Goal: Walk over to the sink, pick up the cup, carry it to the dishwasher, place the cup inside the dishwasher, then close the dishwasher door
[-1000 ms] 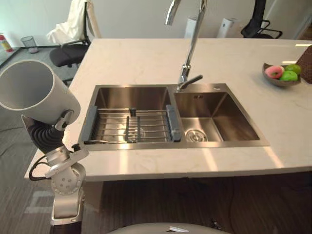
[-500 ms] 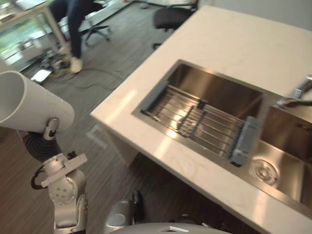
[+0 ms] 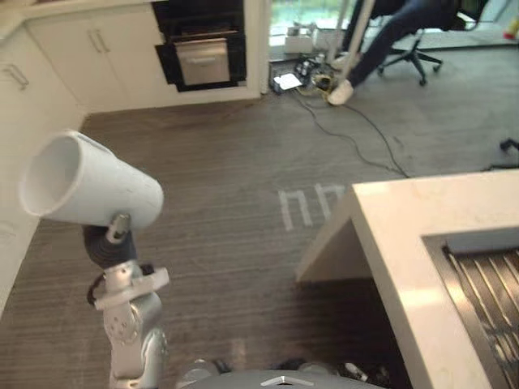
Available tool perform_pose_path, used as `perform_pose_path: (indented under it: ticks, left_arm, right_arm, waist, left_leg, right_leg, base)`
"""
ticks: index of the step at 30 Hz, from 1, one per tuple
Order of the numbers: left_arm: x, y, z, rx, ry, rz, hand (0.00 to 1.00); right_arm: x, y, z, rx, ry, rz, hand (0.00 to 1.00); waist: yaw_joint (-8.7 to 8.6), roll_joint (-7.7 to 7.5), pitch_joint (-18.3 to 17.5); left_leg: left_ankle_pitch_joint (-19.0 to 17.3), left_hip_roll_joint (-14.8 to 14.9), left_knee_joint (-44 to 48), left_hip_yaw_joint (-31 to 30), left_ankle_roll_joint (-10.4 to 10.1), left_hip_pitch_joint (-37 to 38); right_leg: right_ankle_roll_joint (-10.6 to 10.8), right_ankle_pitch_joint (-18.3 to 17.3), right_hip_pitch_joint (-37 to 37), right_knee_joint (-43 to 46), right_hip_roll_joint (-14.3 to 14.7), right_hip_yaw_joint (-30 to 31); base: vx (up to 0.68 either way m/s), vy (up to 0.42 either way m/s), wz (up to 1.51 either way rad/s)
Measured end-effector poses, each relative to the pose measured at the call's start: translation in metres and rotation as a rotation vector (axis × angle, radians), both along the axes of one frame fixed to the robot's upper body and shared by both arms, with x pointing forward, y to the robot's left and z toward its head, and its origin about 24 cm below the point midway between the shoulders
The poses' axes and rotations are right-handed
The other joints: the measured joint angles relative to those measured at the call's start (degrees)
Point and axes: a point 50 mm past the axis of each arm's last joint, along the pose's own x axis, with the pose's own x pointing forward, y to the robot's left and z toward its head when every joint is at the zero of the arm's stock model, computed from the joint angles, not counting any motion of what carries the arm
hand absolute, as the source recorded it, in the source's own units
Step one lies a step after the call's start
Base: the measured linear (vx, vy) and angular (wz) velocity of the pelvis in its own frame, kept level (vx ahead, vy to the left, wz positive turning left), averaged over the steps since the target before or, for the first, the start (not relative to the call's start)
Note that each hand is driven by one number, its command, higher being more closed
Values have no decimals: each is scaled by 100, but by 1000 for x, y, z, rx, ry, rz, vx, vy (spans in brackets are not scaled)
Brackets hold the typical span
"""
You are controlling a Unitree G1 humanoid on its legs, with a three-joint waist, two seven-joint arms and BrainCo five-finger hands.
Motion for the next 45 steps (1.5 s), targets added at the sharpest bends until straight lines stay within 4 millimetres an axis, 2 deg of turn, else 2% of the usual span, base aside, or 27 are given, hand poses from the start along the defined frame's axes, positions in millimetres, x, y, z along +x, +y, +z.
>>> perform_pose_path:
  ticks: [2,3,4,5,6,7,8,10,13,18,20,22,23,24,25,26,28,30,32,33,34,35,36,38,40,42,45]
  left_arm:
    - [3,-4,3,-2,-12,-20,100]
    - [7,-8,5,-4,-18,-40,100]
    - [9,-11,5,-8,-21,-54,100]
    - [17,-17,4,-11,-16,-75,100]
    - [21,-19,3,-8,-10,-85,100]
    - [28,-23,-2,-6,13,-104,100]
    - [30,-27,-6,-4,37,-119,100]
    - [30,-32,-10,29,64,-152,100]
    - [29,-36,-14,24,86,-171,100]
    - [31,-40,0,53,27,-220,100]
    - [28,-40,10,51,-22,-223,100]
    - [23,-38,19,46,-66,-215,100]
    - [22,-36,19,41,-65,-205,100]
    - [18,-35,24,32,-87,-199,100]
    - [13,-36,29,11,-110,-196,100]
    - [11,-36,28,-4,-108,-189,100]
    - [7,-32,20,-20,-69,-173,100]
    - [8,-33,18,-10,-64,-179,100]
    - [12,-33,9,11,-28,-190,100]
    - [13,-34,7,11,-20,-191,100]
    - [13,-34,8,10,-19,-191,100]
    - [14,-34,9,15,-23,-190,100]
    - [15,-34,8,10,-15,-190,100]
    - [19,-36,10,-1,-15,-190,100]
    - [21,-28,8,12,-2,-165,100]
    - [23,-26,5,13,5,-178,100]
    - [22,-24,6,35,-20,-241,100]
  right_arm:
    - [4,-5,3,-14,-12,9,0]
    - [1,-3,1,-6,-3,4,0]
    - [-2,-2,0,1,0,-8,0]
    - [-8,13,-7,48,17,-33,0]
    - [-11,20,-9,65,22,-38,0]
    - [-16,30,-13,91,32,-45,0]
    - [-21,35,-14,100,40,-47,0]
    - [-29,42,-16,112,53,-43,0]
    - [-30,32,-14,84,52,-47,0]
    - [-39,42,-14,112,43,-48,0]
    - [-41,53,-14,143,37,-14,0]
    - [-43,61,-17,174,48,-4,0]
    - [-43,61,-17,174,50,-3,0]
    - [-42,57,-15,159,43,7,0]
    - [-40,49,-12,133,41,38,0]
    - [-39,43,-10,115,39,49,0]
    - [-39,38,-9,108,43,46,0]
    - [-34,34,-9,101,32,31,0]
    - [-19,29,-6,82,-6,42,0]
    - [-14,25,-5,71,-20,46,0]
    - [-6,23,-3,60,-44,53,0]
    - [-1,22,-3,55,-51,57,0]
    - [0,25,-4,63,-47,59,0]
    - [4,33,-7,80,-38,87,0]
    - [2,40,-12,104,-12,88,0]
    - [-1,37,-12,95,4,90,0]
    - [-8,41,-16,109,46,106,0]
  waist:
    - [18,71,-49]
    - [-15,84,-52]
    - [-39,101,-48]
    - [-105,169,-37]
    - [-144,171,-43]
    - [-236,33,-89]
    - [-272,-35,-97]
    - [-290,-515,-132]
    - [-196,-226,-144]
    - [-231,-141,-160]
    - [-214,-249,-136]
    - [-68,-450,-228]
    - [-45,-448,-235]
    - [-41,-367,-201]
    - [-11,-105,-103]
    - [2,-16,-91]
    - [-2,-31,-145]
    - [58,-62,-157]
    - [105,-108,-167]
    - [113,-116,-166]
    - [112,-116,-165]
    - [139,-173,-159]
    - [164,-247,-181]
    - [170,-177,-187]
    - [278,-349,-215]
    - [265,-399,-225]
    - [263,-398,-225]
  left_leg:
    - [-52,-118,2,-288,146,27]
    - [-95,-142,10,-545,234,76]
    - [-116,-122,33,-694,275,80]
    - [-132,54,129,-1086,301,-23]
    - [-126,103,162,-1259,308,-84]
    - [-127,112,236,-1599,307,-198]
    - [-131,36,292,-1798,303,-265]
    - [-229,-346,464,-2140,254,-375]
    - [-464,-132,819,-2332,166,-653]
    - [-630,147,1169,-2597,30,-758]
    - [-895,185,1507,-2762,10,-816]
    - [-1262,162,2137,-2884,-58,-1096]
    - [-1317,212,2249,-2897,-64,-1078]
    - [-1472,509,3428,-2945,-5,-1367]
    - [-1144,809,5005,-2951,269,-1947]
    - [-867,978,5459,-2935,330,-2158]
    - [204,1247,6460,-2825,294,-2659]
    - [-449,1153,6313,-2577,285,-2728]
    - [-1118,766,4831,-1819,285,-2810]
    - [-1080,615,4307,-1702,274,-2841]
    - [-717,284,3068,-1675,142,-2869]
    - [277,-3,2152,-1767,473,-2775]
    - [185,-130,2088,-1728,752,-2621]
    - [-191,20,2636,-1835,768,-2804]
    - [-623,79,3218,-2076,773,-2871]
    - [-831,-28,3297,-2030,846,-2712]
    - [-1364,-165,3337,-1867,815,-2328]
  right_leg:
    - [-23,123,56,410,-262,259]
    - [-219,246,29,887,-447,759]
    - [-232,220,-143,1125,-511,1153]
    - [86,-231,-577,941,29,2722]
    - [135,-351,-753,807,295,3340]
    - [202,-407,-994,463,791,4434]
    - [253,-343,-1117,142,1019,5137]
    - [340,228,-1245,-511,1166,6299]
    - [370,318,-1147,-692,1395,6839]
    - [377,288,-1149,-346,1615,6914]
    - [340,12,-1180,66,1624,6923]
    - [275,-687,-1245,407,1619,6911]
    - [223,-751,-1206,388,1636,6875]
    - [30,-887,-1106,397,1758,6723]
    - [-8,-1112,-1086,688,1884,6652]
    - [4,-1187,-1031,754,1928,6619]
    - [-19,-1274,-531,445,1898,6550]
    - [11,-1264,-219,167,1768,6530]
    - [191,-1158,170,-352,1408,6487]
    - [245,-1129,271,-492,1318,6460]
    - [330,-1085,506,-792,1189,6405]
    - [435,-1049,787,-1058,1066,6448]
    - [521,-973,855,-1135,996,6499]
    - [518,-574,879,-1229,1085,6636]
    - [511,-319,887,-1037,1056,6965]
    - [569,-325,831,-663,908,7083]
    - [928,-457,441,609,647,7176]
  base:
    - [62,212,82]
    - [75,139,91]
    - [116,103,131]
    - [99,20,118]
    - [107,-29,154]
    - [65,-39,126]
    - [69,-68,127]
    - [68,-134,95]
    - [77,-41,24]
    - [16,-31,21]
    - [-34,-43,35]
    - [3,-116,24]
    - [48,-70,30]
    - [71,-4,29]
    - [88,8,29]
    - [130,-28,15]
    - [320,-2,30]
    - [354,52,23]
    - [349,113,5]
    - [385,147,2]
    - [442,170,2]
    - [480,190,0]
    - [493,193,7]
    - [413,173,3]
    - [446,160,-34]
    - [317,88,-34]
    - [248,103,-27]
